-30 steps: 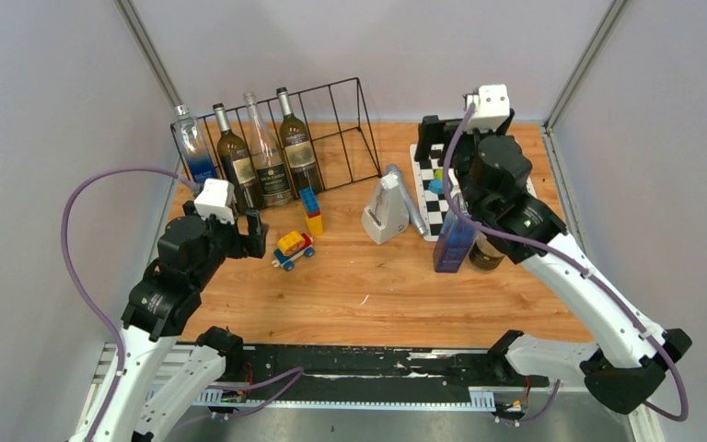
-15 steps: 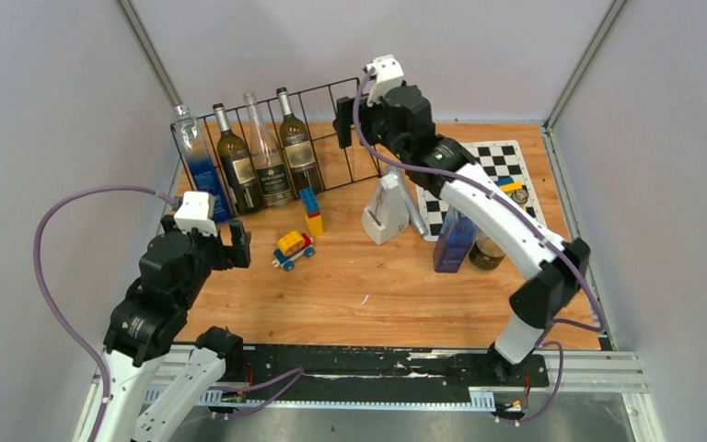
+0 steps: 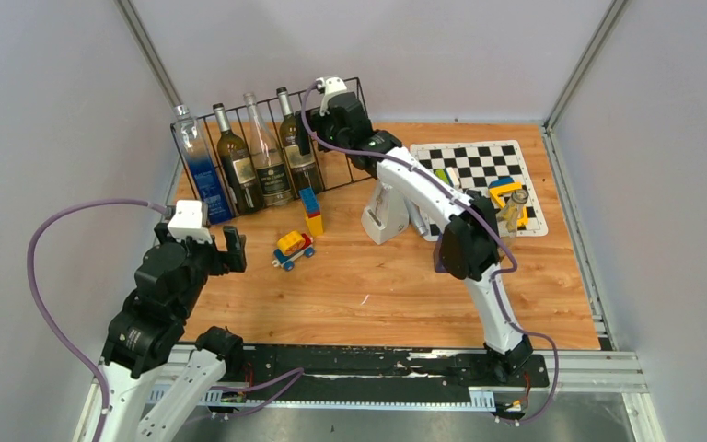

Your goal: Take the wine bottle off the wine rack

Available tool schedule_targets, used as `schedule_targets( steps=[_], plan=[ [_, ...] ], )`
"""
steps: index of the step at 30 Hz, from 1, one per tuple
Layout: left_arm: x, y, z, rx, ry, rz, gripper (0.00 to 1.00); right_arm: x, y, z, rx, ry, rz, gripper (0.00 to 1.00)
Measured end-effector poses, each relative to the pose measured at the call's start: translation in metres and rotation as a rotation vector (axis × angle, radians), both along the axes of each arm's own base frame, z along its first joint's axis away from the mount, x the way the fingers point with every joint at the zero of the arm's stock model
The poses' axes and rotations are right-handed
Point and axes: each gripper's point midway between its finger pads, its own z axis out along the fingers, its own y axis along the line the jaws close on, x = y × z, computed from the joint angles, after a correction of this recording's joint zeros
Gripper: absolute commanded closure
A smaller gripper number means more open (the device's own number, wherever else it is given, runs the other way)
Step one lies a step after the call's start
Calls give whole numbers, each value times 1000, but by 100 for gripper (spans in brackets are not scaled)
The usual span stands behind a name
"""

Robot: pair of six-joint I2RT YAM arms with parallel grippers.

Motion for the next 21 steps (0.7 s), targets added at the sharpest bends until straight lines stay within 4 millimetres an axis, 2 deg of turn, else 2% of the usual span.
schedule_targets(
  steps=[5, 8, 15, 18, 21],
  plan=[
    [-2, 2, 1, -2, -14, 6, 0, 13, 11, -48, -28, 44, -2, 0],
    [-2, 2, 1, -1, -14, 6, 0, 18, 17, -62, -26, 44, 1, 0],
    [-2, 2, 0, 0, -11, 6, 0, 27, 30, -61, 17, -8, 7, 0],
    [-1, 2, 0, 0, -12, 6, 0, 32, 38, -67, 29, -23, 10, 0],
    [-1, 2, -1, 0, -11, 5, 0, 35, 44, -83, 22, -19, 10, 0]
  ],
)
